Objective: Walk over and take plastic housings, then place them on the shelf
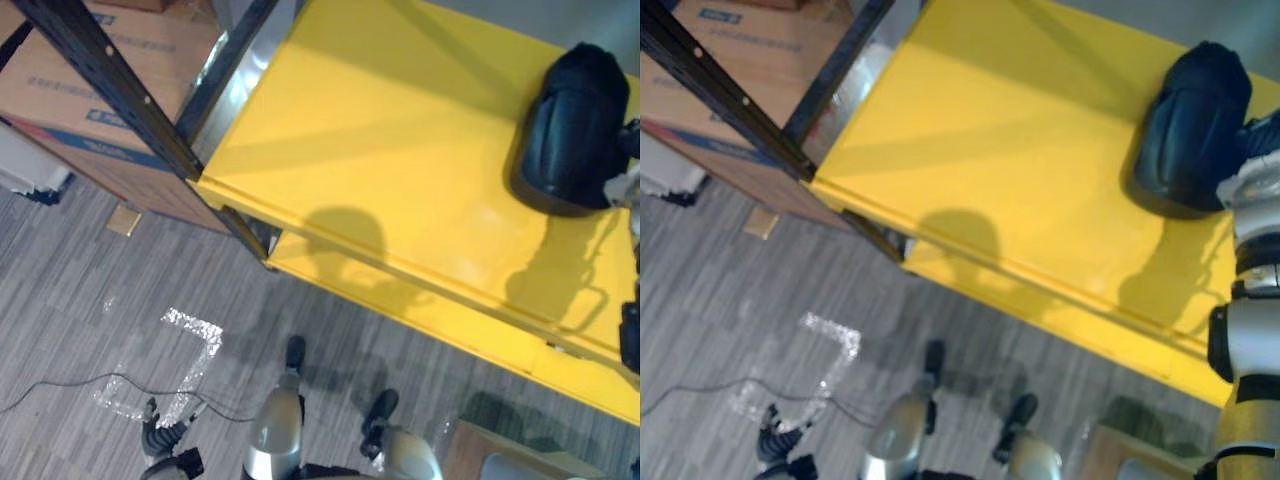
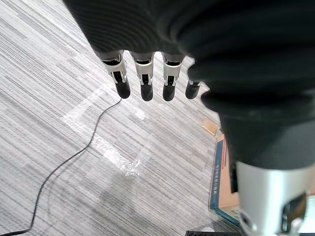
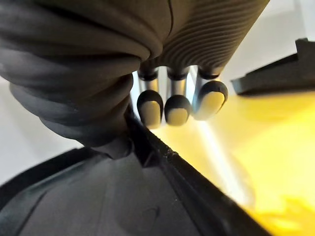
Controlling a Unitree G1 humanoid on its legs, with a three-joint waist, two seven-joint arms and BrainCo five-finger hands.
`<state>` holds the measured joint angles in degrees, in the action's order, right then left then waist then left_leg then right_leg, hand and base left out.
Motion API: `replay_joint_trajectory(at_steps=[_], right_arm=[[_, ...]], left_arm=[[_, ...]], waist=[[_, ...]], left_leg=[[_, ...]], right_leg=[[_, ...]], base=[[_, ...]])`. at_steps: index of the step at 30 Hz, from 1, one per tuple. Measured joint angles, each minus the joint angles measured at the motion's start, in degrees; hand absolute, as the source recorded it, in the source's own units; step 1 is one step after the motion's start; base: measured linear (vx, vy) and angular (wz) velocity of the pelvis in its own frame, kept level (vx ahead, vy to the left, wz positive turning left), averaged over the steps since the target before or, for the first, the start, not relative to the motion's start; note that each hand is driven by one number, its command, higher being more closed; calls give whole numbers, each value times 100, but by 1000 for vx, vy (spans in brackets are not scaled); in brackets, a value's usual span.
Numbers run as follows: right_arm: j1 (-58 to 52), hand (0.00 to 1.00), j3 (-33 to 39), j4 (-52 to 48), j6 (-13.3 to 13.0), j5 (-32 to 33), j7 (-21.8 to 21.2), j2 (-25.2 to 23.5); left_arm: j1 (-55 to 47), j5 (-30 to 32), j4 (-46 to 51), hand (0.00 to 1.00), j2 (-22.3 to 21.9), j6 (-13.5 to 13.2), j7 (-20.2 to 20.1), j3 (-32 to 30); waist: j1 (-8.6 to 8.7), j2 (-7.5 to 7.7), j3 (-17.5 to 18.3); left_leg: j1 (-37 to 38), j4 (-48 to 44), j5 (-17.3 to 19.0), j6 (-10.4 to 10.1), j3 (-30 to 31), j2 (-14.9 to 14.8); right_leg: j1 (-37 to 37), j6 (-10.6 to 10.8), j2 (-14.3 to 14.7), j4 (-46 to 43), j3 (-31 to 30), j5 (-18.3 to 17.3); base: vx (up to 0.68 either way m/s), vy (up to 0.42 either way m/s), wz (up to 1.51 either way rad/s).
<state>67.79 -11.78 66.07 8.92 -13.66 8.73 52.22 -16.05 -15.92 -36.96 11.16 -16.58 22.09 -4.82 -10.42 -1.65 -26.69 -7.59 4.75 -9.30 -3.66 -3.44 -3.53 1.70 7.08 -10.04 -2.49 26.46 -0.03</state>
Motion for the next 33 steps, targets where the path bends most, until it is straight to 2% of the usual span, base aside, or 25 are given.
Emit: replay_joint_trajectory(at_steps=[5, 6, 11, 14, 16, 18, 20, 24, 29, 32, 33], right_arm=[[17, 100, -7, 34, -11, -1, 10, 136], [19, 0, -25, 33, -15, -1, 13, 140], [12, 0, -137, 64, 11, 0, 26, 183], [-1, 0, -138, 86, 83, -7, 330, 183], [-1, 0, -132, 98, 120, -3, 1029, 186], [-1, 0, -124, 99, 85, -6, 1518, 190], [0, 0, -98, 59, -132, -31, 2315, 230], [1, 0, -65, -479, -640, -291, 3290, 389], [-20, 0, -5, -970, -1019, -302, 4003, 561], [-231, 0, 161, -1361, -1244, -293, 4293, 561], [-401, 0, 175, -1586, -1418, -289, 4303, 561]], left_arm=[[41, 0, -7, 0, 7, -11, -16, 67], [41, -2, -8, 0, 16, -12, -18, 94], [44, -141, 7, 0, 25, -16, -53, 113], [44, -180, 12, 0, 37, -21, -95, 113], [43, -187, 36, 0, 41, -51, -113, 114], [43, -215, 52, 0, 41, -85, -147, 114], [39, -215, 115, 0, 41, -138, -228, 125], [39, -221, 263, 0, 40, -269, -258, 138], [38, -220, 249, 0, 39, -434, -265, 142], [35, -218, 190, 0, 36, -457, -310, 142], [34, -215, 174, 0, 23, -457, -320, 142]], waist=[[-15, -107, -72], [-19, -110, -73], [-22, -116, -77], [-33, -118, -78], [-43, -118, -78], [-43, -118, -78], [-39, -118, -78], [28, -117, -77], [65, -60, -46], [72, 83, 114], [76, 144, 241]], left_leg=[[-57, 0, -19, 22, -10, 1], [-58, 1, -20, 23, -17, -2], [-59, 1, -24, 23, -27, 0], [-59, 1, -25, 24, -27, 2], [-59, 1, -29, 24, -26, 2], [-57, 1, -33, 26, -26, 3], [-52, 1, -41, 29, -24, 1], [16, 2, -46, 27, -21, -4], [172, 31, -44, 25, -44, -42], [177, 34, -48, 18, -121, -103], [187, 34, -47, 17, -168, -115]], right_leg=[[-118, -44, -22, -104, -25, -29], [-137, -51, -25, -124, -39, -34], [-161, -55, -33, -154, -64, -38], [-161, -55, -36, -157, -65, -38], [-160, -56, -35, -158, -65, -38], [-157, -55, -35, -159, -65, -38], [-151, -53, -34, -159, -63, -36], [-67, -49, -29, -138, -45, -32], [146, -24, 12, -9, -37, -1], [168, -43, 88, 117, -85, 68], [168, -41, 102, 143, -125, 83]], base=[[-3, 0, -1], [-6, -2, -6], [-1, -1, -1], [0, 0, 0], [0, 0, 0], [0, 0, 0], [0, 0, 0], [0, 0, 0], [-15, -5, -1], [-22, -20, -12], [13, -23, -11]])
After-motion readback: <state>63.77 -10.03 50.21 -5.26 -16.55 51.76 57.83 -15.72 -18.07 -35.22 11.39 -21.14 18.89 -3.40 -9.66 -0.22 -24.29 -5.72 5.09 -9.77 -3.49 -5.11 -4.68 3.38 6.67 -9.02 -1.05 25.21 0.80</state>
